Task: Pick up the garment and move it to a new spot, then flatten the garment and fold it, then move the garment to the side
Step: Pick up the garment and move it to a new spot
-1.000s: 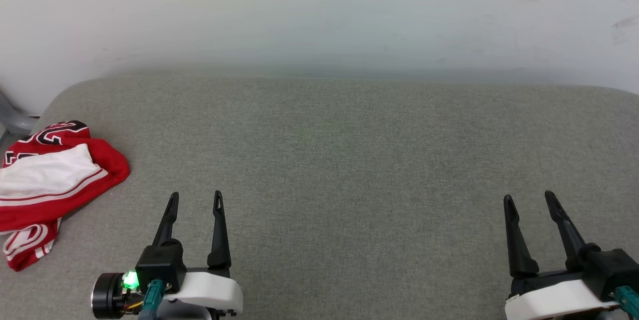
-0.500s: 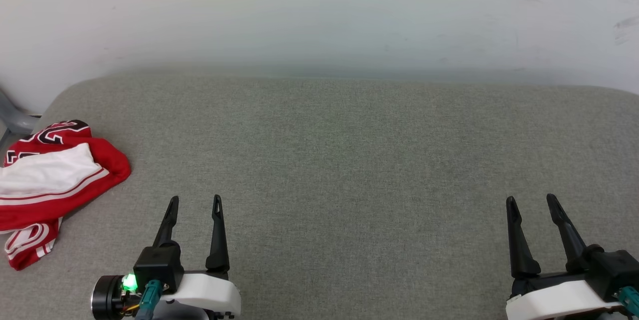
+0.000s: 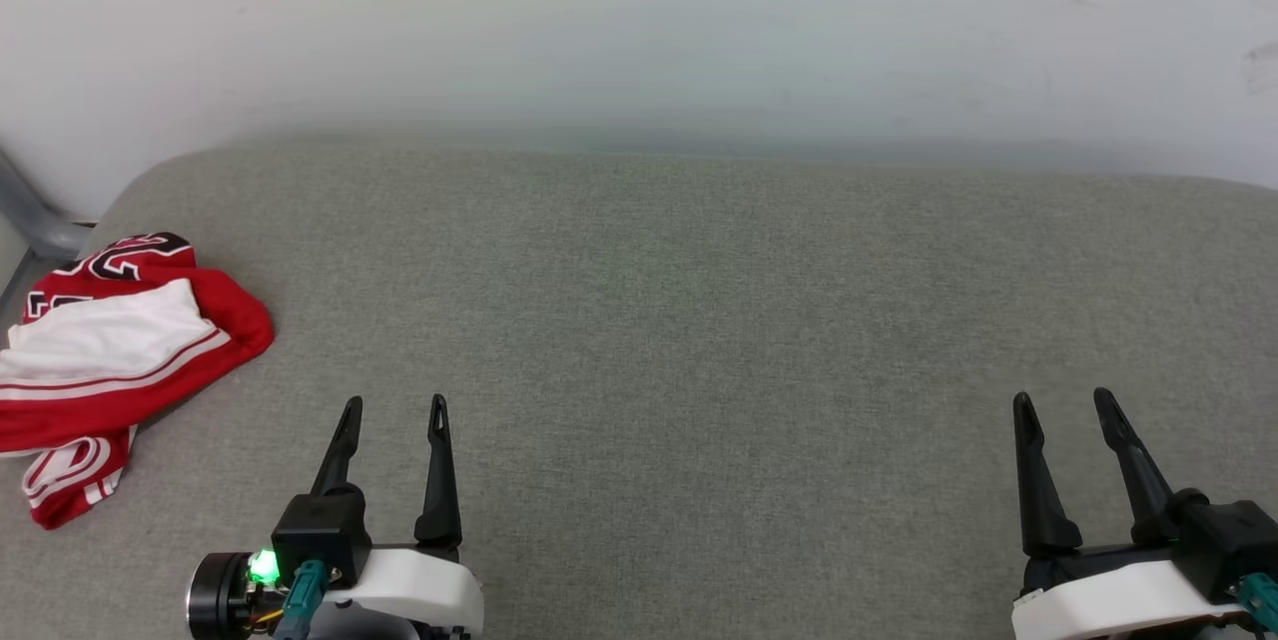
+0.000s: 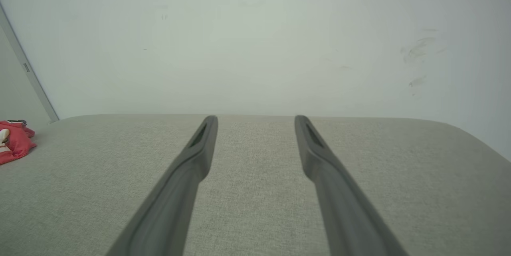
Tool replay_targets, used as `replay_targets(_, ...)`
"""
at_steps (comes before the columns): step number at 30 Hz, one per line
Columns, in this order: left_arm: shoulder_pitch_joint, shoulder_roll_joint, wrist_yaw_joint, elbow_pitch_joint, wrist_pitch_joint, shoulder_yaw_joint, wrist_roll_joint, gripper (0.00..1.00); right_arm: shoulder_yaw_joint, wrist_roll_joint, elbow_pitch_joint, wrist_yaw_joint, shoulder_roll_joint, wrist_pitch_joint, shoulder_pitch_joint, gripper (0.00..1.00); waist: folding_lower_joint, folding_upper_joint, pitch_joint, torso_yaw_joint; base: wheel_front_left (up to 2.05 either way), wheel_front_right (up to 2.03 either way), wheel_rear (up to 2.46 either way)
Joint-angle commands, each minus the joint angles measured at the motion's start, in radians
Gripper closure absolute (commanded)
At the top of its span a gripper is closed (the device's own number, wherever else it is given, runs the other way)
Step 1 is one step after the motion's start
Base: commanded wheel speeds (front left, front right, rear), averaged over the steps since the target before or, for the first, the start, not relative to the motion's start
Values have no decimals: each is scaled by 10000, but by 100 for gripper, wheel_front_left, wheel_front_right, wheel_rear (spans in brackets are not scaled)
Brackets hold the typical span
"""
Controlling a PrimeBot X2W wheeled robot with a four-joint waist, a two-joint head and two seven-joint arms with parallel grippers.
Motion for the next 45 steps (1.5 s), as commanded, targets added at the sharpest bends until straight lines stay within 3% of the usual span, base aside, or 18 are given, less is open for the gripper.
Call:
replay_targets(1,-91,-13,54,0,-28,10,37,0,2,-13,-29,-7,16,-39,6,0,0,0,8,49,0,0,0)
replay_targets(13,-176,-12,69,14,-28,95,74,0,91,-39,-101,-7,16,-32,60,0,0,0,82,961,0,0,0)
replay_targets(37,-145,-14,152,50,-28,348,-197,0,235,-82,-120,-7,16,-32,18,0,0,0,161,3643,0,0,0)
replay_targets(45,-76,-14,138,59,-28,422,-213,0,268,-22,-91,-7,16,-32,-7,0,0,0,183,4123,0,0,0)
